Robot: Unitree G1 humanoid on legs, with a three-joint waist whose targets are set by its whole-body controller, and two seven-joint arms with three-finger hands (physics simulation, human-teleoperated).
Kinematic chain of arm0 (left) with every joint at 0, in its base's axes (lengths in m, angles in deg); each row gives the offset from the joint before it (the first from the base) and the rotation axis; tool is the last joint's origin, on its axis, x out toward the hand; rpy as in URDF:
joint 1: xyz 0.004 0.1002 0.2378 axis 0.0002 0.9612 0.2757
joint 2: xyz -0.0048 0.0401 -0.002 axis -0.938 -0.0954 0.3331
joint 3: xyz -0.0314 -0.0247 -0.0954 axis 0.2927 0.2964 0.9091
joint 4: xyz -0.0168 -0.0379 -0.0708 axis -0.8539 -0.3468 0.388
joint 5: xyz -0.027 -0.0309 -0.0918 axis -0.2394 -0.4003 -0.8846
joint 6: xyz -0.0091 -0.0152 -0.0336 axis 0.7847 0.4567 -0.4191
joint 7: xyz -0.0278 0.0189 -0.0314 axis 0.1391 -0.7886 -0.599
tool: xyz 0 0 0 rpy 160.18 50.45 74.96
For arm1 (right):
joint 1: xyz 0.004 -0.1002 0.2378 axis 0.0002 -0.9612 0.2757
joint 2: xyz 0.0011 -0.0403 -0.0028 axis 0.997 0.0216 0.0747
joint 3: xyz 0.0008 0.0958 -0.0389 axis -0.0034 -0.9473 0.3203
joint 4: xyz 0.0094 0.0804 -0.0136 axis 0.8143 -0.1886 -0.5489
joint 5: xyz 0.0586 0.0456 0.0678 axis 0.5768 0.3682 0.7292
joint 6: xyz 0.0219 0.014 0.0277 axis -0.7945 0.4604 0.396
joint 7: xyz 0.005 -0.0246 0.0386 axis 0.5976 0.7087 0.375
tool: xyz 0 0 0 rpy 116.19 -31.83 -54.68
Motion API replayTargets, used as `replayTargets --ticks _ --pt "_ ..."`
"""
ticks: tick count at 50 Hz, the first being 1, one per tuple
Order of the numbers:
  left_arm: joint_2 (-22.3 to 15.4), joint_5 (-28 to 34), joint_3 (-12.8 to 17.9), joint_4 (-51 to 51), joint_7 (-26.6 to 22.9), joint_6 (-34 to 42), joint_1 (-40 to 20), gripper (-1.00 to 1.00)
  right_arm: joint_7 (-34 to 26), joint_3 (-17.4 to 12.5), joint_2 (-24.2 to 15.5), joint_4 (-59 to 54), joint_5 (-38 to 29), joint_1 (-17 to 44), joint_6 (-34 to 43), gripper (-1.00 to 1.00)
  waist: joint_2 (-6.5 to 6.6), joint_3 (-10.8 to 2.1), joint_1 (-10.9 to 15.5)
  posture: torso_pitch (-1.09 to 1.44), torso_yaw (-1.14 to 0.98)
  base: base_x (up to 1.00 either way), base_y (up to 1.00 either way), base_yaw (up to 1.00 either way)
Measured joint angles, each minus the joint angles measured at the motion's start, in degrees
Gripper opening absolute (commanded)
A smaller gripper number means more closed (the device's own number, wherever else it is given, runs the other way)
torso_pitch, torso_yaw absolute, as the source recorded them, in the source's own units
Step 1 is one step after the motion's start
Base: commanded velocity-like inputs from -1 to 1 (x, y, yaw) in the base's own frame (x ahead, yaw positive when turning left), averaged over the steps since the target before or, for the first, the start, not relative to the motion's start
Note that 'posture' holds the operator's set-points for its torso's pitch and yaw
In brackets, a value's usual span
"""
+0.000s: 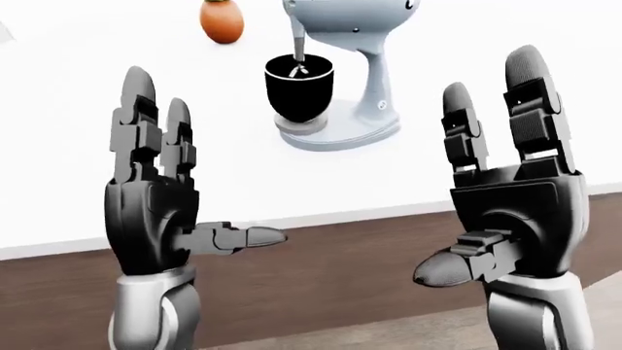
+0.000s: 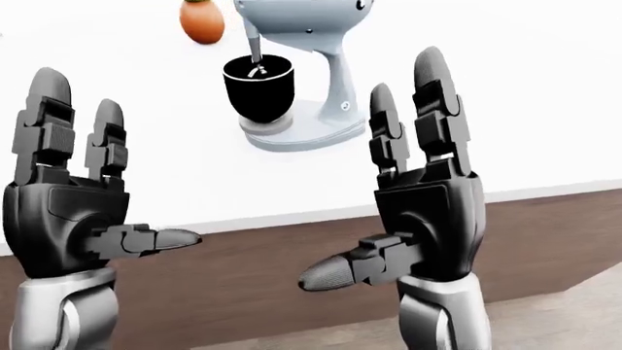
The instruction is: Open the stand mixer head.
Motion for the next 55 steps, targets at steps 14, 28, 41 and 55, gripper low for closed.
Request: replayTargets --ticks 14,28,41,55 --pt "0.4 -0.2 -0.9 -1.7 -0.3 1.4 0.5 1.0 1.7 -0.9 -0.4 -0.9 0.1 0.2 1.0 1.0 -4.52 0.47 0.0 0.0 0.0 0.13 0.0 0.0" --pt "-0.1 0.8 -0.5 -0.2 0.0 0.2 0.1 1.0 1.5 -0.4 -0.4 0.3 1.0 0.5 0.9 1.0 -4.24 -2.68 1.3 -0.01 0.0 0.0 0.0 0.0" --pt "0.2 1.9 -1.1 0.0 -1.2 0.2 0.1 1.0 1.9 -0.9 -0.6 0.5 1.4 0.5 0.7 1.0 -2.52 -7.1 1.2 -0.14 0.0 0.0 0.0 0.0" --pt "0.4 2.1 -1.2 0.2 -1.5 0.2 0.4 1.0 2.0 -1.1 -0.7 0.6 1.7 0.6 0.8 1.0 -2.44 -15.17 1.3 -0.28 0.0 0.0 0.0 0.0"
